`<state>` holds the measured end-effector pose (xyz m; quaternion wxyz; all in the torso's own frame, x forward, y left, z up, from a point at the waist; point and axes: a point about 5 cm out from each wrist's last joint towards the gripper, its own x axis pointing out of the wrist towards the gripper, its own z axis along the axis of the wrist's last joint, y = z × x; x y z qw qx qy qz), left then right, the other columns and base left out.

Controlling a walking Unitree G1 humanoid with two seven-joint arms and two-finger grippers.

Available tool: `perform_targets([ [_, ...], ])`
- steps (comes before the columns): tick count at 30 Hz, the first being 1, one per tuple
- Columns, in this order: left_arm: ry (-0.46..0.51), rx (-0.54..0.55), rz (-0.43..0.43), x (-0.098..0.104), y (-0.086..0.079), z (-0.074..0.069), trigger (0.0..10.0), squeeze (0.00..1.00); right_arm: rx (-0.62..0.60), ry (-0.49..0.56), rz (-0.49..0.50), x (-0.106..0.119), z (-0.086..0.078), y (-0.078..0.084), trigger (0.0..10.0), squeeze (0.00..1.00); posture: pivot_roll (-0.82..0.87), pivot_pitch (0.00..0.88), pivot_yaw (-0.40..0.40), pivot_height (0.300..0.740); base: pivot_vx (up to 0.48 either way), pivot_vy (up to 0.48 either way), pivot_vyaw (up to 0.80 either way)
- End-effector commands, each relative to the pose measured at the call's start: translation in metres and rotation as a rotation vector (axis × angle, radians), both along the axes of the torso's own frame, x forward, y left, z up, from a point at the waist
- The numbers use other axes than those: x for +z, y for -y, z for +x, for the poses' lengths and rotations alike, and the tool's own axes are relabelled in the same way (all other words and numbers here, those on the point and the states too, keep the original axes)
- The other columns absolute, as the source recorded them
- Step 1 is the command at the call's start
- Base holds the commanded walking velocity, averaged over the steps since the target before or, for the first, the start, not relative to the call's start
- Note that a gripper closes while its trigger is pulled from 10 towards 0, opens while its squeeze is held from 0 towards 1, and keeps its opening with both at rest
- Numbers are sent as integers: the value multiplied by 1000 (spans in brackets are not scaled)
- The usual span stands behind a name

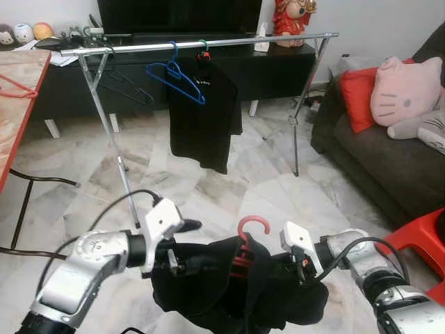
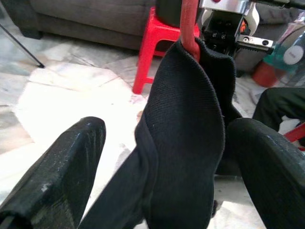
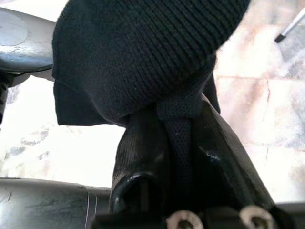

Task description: Hang hanger

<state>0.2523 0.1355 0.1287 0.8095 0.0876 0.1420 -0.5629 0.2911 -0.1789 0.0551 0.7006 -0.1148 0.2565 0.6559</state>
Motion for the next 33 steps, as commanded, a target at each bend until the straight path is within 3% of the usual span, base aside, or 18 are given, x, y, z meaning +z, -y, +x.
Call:
perform_targets([
  [1,28,-23,19,2,4,3,10000,0,27,39,8,8,3,1,0,0,60,0,-122,716,0,0,0],
  [2,17,-30,20,-2,7,3,10000,1000,31,41,10,8,3,0,0,0,57,0,-119,716,0,0,0],
  [11,-4,-35,33,-13,13,8,10000,1000,49,43,20,9,3,-2,0,0,54,0,-119,716,0,0,0],
  [12,-1,-43,49,-14,13,7,10000,435,51,43,21,9,3,-2,0,0,56,0,-119,716,0,0,0],
  [14,4,-52,66,-16,12,7,10000,435,53,43,23,9,3,-2,0,0,56,0,-119,716,0,0,0],
  [15,3,-55,72,-17,12,7,10000,0,54,43,24,9,3,-3,0,0,56,0,-118,716,0,0,0],
  [20,-10,-82,107,-26,16,4,10000,0,63,52,36,12,4,-6,0,0,54,0,-117,716,0,0,0],
  [33,-29,-145,47,-29,39,1,10000,0,92,56,54,14,5,-11,0,0,50,0,-119,716,0,0,0],
])
